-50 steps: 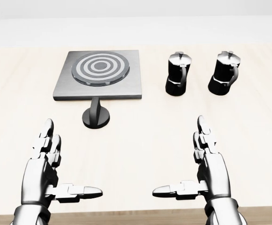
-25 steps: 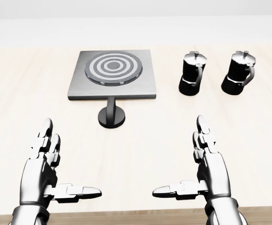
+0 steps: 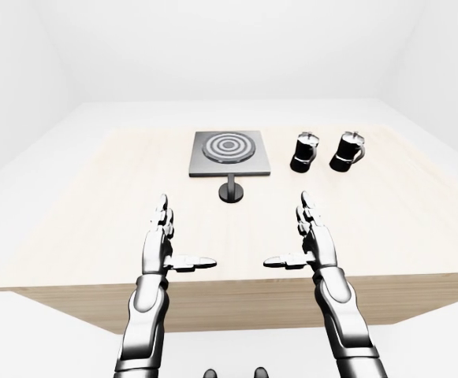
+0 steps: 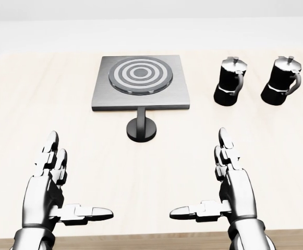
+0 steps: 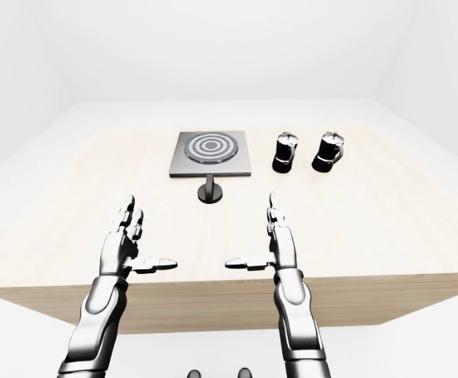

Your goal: Turn off the stove.

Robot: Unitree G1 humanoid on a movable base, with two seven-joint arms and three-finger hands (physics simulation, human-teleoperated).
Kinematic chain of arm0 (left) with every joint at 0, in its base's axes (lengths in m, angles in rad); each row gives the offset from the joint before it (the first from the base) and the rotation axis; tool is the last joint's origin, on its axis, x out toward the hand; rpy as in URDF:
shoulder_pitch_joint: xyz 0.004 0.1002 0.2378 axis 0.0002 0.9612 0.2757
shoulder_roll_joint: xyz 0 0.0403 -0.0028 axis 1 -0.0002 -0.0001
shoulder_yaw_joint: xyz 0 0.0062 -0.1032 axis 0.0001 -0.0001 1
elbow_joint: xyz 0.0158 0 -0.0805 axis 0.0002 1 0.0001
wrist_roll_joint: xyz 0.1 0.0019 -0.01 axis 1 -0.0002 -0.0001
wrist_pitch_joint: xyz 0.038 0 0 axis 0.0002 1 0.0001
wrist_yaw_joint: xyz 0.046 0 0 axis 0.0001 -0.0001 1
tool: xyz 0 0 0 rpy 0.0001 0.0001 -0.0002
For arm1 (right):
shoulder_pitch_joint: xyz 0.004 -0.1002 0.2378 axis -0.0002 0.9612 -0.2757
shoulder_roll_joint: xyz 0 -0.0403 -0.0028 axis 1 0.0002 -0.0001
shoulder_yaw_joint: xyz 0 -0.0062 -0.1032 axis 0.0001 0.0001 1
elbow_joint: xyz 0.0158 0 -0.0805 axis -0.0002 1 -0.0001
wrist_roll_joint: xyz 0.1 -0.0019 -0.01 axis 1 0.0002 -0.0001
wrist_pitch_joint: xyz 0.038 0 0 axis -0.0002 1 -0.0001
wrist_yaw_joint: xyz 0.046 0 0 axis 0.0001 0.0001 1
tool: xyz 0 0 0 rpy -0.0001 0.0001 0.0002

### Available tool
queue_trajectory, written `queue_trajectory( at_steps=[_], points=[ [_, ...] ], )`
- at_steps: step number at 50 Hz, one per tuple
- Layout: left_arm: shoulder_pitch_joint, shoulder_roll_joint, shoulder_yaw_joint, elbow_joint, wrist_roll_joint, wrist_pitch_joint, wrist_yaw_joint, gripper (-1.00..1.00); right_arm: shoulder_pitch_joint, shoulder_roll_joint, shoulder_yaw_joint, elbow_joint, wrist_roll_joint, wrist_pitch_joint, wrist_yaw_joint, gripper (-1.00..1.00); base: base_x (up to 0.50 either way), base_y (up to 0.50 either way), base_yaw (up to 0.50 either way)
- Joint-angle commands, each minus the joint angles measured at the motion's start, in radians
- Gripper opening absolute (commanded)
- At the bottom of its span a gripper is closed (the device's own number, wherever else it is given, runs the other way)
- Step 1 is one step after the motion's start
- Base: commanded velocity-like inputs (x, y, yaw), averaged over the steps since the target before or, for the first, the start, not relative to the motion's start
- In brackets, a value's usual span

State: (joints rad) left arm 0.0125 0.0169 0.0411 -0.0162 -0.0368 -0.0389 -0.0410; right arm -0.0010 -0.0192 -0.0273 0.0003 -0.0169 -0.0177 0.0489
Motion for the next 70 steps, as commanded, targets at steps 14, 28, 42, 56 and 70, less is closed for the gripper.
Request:
queue_trajectory(
  at_steps=[14,28,42,56,70],
  points=[
    [0.001,0.0,0.0,-0.003,0.002,0.0,0.001,1.0,-0.002,0.0,-0.001,0.007,0.002,-0.003,0.001,1.0,0.0,0.14,0.0],
    [0.003,-0.001,-0.002,-0.006,0.002,0.001,0.001,1.0,0.001,0.001,0.0,-0.006,0.004,0.004,0.001,1.0,0.14,0.02,0.0],
    [-0.001,0.0,0.001,0.002,0.0,-0.003,0.002,1.0,-0.003,-0.001,-0.002,0.012,0.002,-0.011,0.001,1.0,0.19,0.0,0.0],
    [-0.01,0.0,0.003,0.015,-0.003,-0.004,0.005,1.0,-0.005,-0.001,-0.001,0.011,0.003,-0.008,0.003,1.0,0.19,0.0,0.0],
    [-0.004,0.001,0.001,0.002,-0.002,0.002,0.005,1.0,-0.006,-0.001,-0.002,0.016,0.003,-0.01,0.004,1.0,0.19,0.0,0.0]
  ],
)
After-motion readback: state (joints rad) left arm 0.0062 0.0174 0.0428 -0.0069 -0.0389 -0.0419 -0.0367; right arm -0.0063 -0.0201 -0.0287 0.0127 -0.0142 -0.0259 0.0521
